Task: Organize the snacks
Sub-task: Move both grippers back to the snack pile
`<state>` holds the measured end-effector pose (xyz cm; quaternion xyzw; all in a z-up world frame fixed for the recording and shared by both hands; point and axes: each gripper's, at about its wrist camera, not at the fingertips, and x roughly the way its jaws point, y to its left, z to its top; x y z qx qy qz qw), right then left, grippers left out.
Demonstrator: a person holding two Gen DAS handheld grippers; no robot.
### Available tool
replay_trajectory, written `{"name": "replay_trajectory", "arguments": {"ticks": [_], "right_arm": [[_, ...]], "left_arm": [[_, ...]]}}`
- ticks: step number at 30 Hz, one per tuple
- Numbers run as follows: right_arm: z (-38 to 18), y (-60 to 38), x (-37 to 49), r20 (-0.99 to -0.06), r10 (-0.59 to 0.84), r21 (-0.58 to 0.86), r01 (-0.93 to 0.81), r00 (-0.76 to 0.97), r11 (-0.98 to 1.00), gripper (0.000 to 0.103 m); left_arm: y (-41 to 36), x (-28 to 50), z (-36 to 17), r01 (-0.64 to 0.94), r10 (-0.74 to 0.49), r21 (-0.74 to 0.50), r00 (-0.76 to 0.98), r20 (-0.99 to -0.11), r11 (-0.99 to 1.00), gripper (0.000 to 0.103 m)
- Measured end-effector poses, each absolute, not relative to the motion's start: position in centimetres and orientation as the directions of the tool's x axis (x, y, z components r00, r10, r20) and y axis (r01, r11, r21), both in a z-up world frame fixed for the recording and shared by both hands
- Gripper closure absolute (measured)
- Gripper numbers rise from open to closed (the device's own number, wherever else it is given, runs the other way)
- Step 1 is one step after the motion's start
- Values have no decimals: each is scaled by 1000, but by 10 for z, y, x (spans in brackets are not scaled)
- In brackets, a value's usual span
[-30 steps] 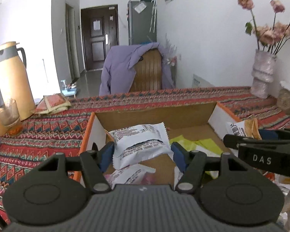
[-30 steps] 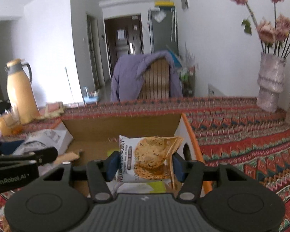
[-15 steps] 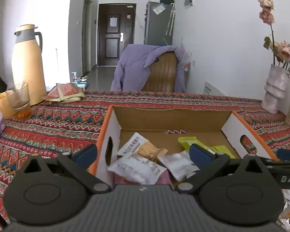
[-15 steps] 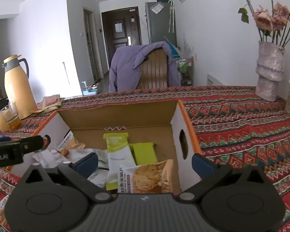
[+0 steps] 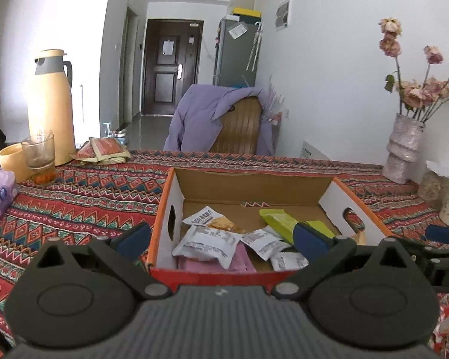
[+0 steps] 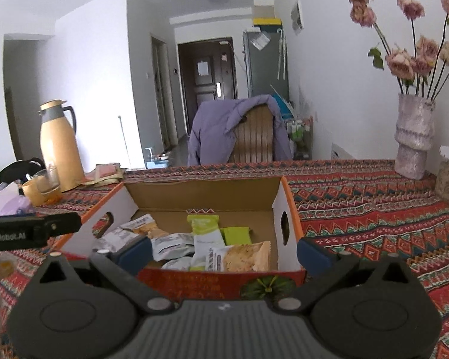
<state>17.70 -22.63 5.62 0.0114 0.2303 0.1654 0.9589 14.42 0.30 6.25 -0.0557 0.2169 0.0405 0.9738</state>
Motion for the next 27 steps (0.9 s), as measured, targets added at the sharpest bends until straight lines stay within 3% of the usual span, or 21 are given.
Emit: {"name": "replay_trajectory", "arguments": {"ticks": [14, 27], "right_arm": [[29, -247, 113, -433, 302, 21, -325, 849, 945, 0], [0, -261, 88, -475, 248, -49, -307, 844, 950, 0]], "left_arm": [[-13, 80, 32, -34, -7, -86, 902, -431, 996, 0], [-6, 60, -10, -52, -15, -121, 870, -492, 991, 0]]}}
